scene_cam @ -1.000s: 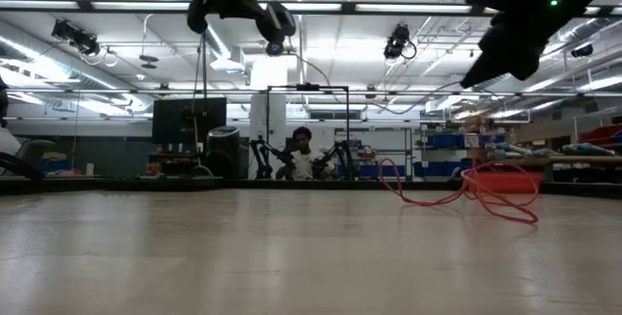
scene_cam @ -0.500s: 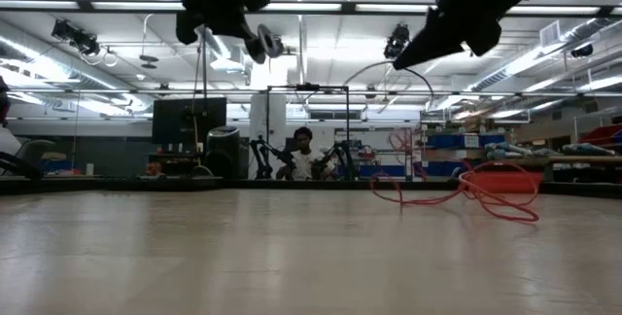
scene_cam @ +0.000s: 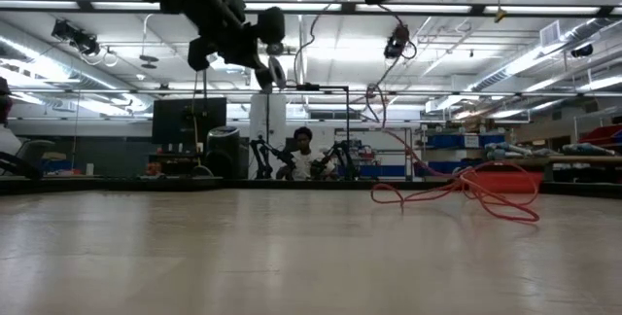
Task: Coil cords
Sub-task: Coil the red wire on the black spool
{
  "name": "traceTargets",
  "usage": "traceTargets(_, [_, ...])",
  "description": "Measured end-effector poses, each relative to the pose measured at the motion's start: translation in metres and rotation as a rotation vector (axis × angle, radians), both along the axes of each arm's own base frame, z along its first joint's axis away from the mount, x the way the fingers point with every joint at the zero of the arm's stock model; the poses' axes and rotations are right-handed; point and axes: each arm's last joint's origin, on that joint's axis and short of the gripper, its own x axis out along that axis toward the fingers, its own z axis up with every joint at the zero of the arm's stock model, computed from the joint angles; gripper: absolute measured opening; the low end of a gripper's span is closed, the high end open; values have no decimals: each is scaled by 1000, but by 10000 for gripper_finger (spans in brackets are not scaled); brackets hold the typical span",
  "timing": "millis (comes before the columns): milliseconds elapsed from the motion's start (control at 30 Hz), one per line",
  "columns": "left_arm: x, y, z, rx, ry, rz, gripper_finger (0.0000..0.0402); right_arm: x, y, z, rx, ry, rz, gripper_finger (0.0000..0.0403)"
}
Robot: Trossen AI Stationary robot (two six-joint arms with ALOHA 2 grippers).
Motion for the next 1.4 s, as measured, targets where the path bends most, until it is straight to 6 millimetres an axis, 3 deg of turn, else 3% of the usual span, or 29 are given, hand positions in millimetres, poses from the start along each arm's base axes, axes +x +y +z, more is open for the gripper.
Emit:
traceTargets(200, [3, -1, 1, -27, -45, -73, 1, 2, 2, 7, -14, -31, 18, 0])
traceTargets(800, [11, -10, -2, 28, 161, -507, 5, 17, -3, 26, -54, -172, 217, 0])
traceTargets(1067, [16, -6, -11, 36, 196, -406, 5, 26, -13, 44, -21, -224, 245, 0])
traceTargets(1400, [32, -1, -38, -127, 58, -334, 5, 27, -14, 50, -51, -238, 250, 0])
